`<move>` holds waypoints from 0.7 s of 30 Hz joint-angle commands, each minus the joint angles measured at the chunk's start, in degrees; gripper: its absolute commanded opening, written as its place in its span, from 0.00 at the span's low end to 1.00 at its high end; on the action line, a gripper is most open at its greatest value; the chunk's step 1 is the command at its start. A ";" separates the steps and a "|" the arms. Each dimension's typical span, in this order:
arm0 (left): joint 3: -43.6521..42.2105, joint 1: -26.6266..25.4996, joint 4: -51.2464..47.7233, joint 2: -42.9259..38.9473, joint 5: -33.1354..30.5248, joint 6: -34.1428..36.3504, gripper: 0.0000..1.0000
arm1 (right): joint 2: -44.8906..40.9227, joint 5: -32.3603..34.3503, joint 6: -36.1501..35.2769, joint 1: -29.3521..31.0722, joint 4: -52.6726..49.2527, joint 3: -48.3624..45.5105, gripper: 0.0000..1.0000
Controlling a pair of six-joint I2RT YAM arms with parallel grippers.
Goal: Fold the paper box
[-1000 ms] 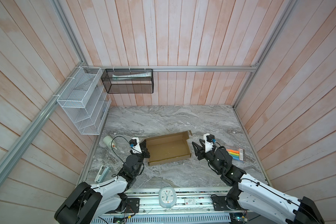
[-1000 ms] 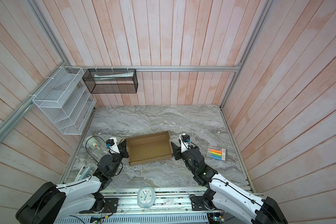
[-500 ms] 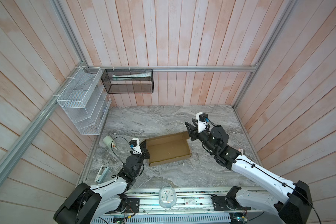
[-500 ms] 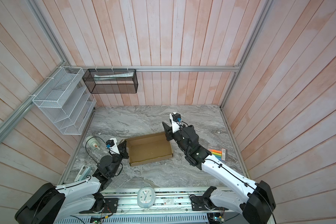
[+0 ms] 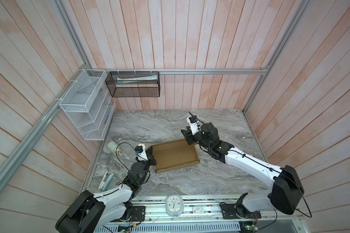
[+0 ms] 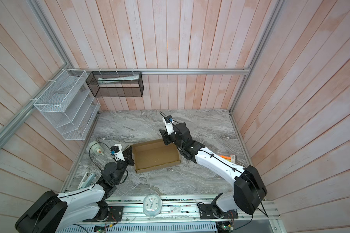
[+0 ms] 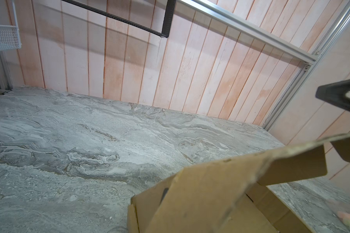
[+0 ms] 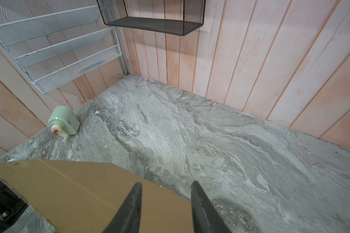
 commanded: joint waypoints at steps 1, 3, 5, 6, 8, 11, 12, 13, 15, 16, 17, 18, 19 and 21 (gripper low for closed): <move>-1.92 -0.51 -4.20 -0.22 0.71 -1.04 0.00 | 1.55 -2.16 1.22 -0.25 -2.14 2.02 0.40; -2.08 -0.51 -4.48 -0.40 0.64 -1.34 0.00 | 2.11 -2.76 1.40 -0.25 -2.20 2.05 0.40; -2.26 -0.60 -4.43 -0.57 0.73 -1.44 0.00 | 2.55 -3.01 1.56 -0.25 -2.10 2.01 0.39; -2.32 -0.63 -4.60 -0.58 0.81 -1.64 0.00 | 2.74 -3.21 1.58 -0.25 -2.10 2.04 0.39; -2.52 -0.61 -4.55 -0.67 0.92 -2.03 0.00 | 3.23 -3.64 1.72 -0.25 -2.15 2.01 0.39; -2.89 -0.69 -4.53 -0.82 0.99 -2.56 0.03 | 3.72 -4.07 2.02 -0.25 -1.93 1.73 0.39; -2.94 -0.69 -4.60 -0.89 0.99 -2.60 0.04 | 3.88 -4.24 2.11 -0.25 -1.90 1.75 0.39; -3.03 -0.78 -4.59 -0.93 0.99 -2.80 0.05 | 3.98 -4.32 2.24 -0.25 -1.68 1.61 0.38; -3.16 -0.78 -4.83 -1.10 1.08 -2.93 0.08 | 4.07 -4.47 2.37 -0.25 -1.42 1.61 0.38; -3.18 -0.78 -4.90 -1.24 1.22 -3.02 0.09 | 4.16 -4.59 2.46 -0.25 -1.39 1.50 0.38; -3.28 -0.78 -5.02 -1.28 1.32 -3.22 0.10 | 4.22 -4.64 2.54 -0.25 -1.31 1.51 0.38; -3.31 -0.78 -5.02 -1.43 1.47 -3.43 0.11 | 4.22 -4.69 2.55 -0.25 -1.23 1.54 0.38; -3.31 -0.81 -5.28 -1.52 1.60 -3.58 0.12 | 4.25 -4.71 2.55 -0.25 -1.17 1.43 0.38; -3.38 -0.86 -5.69 -1.76 1.78 -3.95 0.15 | 4.26 -4.68 2.71 -0.25 -0.92 1.40 0.38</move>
